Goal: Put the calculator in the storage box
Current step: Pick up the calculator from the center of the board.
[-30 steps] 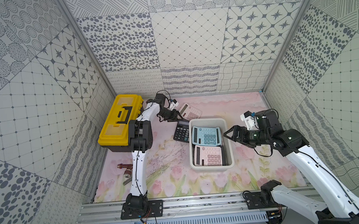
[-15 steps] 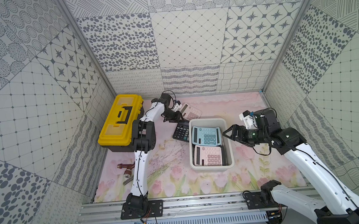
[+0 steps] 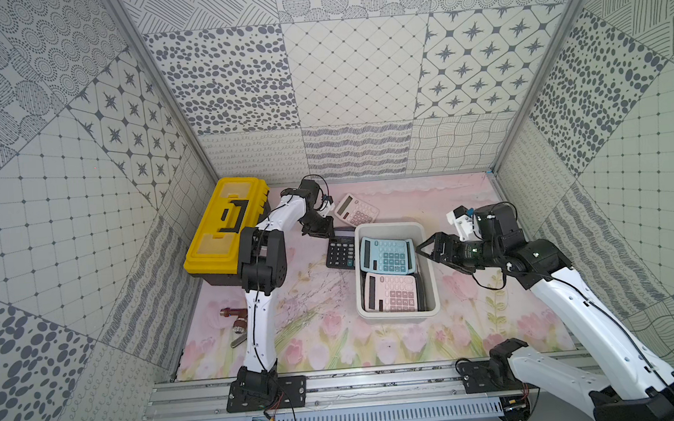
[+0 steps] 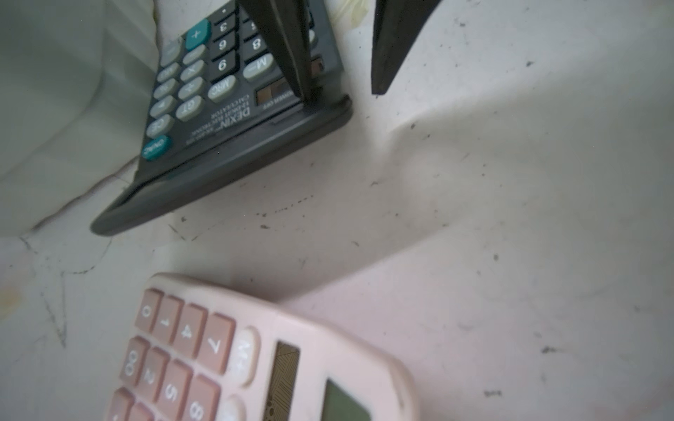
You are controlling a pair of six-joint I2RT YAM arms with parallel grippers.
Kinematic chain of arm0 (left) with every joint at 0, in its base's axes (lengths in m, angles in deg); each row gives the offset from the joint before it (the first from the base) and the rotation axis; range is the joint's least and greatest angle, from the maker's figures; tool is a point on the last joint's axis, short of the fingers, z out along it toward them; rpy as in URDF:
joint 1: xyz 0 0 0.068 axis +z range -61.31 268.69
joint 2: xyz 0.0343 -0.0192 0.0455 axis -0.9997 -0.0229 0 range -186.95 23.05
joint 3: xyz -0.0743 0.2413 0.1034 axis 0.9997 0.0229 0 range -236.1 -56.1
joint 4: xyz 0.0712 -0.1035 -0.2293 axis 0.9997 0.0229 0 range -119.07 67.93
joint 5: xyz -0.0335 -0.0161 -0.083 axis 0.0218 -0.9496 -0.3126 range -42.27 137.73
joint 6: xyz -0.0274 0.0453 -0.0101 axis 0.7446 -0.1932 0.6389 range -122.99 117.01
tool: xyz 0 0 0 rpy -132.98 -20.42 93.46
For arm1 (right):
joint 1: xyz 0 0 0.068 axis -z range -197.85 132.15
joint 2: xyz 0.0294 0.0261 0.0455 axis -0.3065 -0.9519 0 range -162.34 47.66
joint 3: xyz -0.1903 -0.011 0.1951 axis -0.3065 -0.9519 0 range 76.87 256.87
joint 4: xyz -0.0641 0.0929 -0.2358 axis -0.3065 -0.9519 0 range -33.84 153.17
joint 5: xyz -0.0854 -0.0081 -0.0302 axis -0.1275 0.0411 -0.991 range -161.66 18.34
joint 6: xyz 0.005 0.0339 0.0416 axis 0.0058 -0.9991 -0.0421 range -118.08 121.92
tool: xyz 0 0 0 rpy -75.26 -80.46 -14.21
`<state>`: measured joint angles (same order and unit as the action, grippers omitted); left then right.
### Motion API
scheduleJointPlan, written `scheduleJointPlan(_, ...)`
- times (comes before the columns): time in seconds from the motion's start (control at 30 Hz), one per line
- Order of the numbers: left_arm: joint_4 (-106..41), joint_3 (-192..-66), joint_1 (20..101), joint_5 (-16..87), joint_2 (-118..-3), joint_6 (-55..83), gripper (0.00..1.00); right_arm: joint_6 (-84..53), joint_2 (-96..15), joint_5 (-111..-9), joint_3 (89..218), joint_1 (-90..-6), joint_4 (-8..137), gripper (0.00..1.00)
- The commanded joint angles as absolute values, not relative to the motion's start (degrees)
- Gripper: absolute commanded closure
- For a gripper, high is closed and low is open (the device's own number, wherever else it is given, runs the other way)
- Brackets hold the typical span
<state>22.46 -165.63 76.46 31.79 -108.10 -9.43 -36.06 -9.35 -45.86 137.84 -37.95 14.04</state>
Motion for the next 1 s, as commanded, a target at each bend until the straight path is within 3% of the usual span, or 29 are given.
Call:
scheduleJointPlan(0.0, 23.7, -158.6, 76.3, 43.7, -103.9, -5.5, 0.68, -35.8, -9.0, -44.6, 136.9, -37.7, 17.2, 0.03)
scheduleJointPlan(0.13, 20.9, -153.4, 76.3, 42.2, -99.0, -4.5, 0.64, -35.7, -8.7, -44.1, 136.8, -37.7, 17.4, 0.03)
scheduleJointPlan(0.2, 20.0, -153.8, 76.3, 41.3, -97.9, -4.5, 0.55, -35.6, -8.3, -44.1, 136.4, -37.6, 17.4, 0.03)
scheduleJointPlan(0.3, 19.3, -157.9, 75.6, 37.4, -98.8, -6.3, 0.44, -35.6, -7.4, -44.1, 135.7, -37.6, 17.4, 0.03)
scheduleJointPlan(0.5, 27.0, -171.8, 73.3, 35.4, -106.1, -11.4, 0.34, -35.8, -5.2, -44.7, 134.6, -37.6, 17.4, 0.03)
scheduleJointPlan(0.73, 38.0, -187.3, 72.8, 32.4, -116.9, -15.8, 0.36, -35.7, -4.7, -44.5, 134.6, -37.3, 17.2, 0.03)
scheduleJointPlan(0.97, 38.6, -186.9, 72.7, 30.0, -118.5, -15.3, 0.41, -35.7, -6.3, -44.7, 135.0, -37.3, 17.3, 0.03)
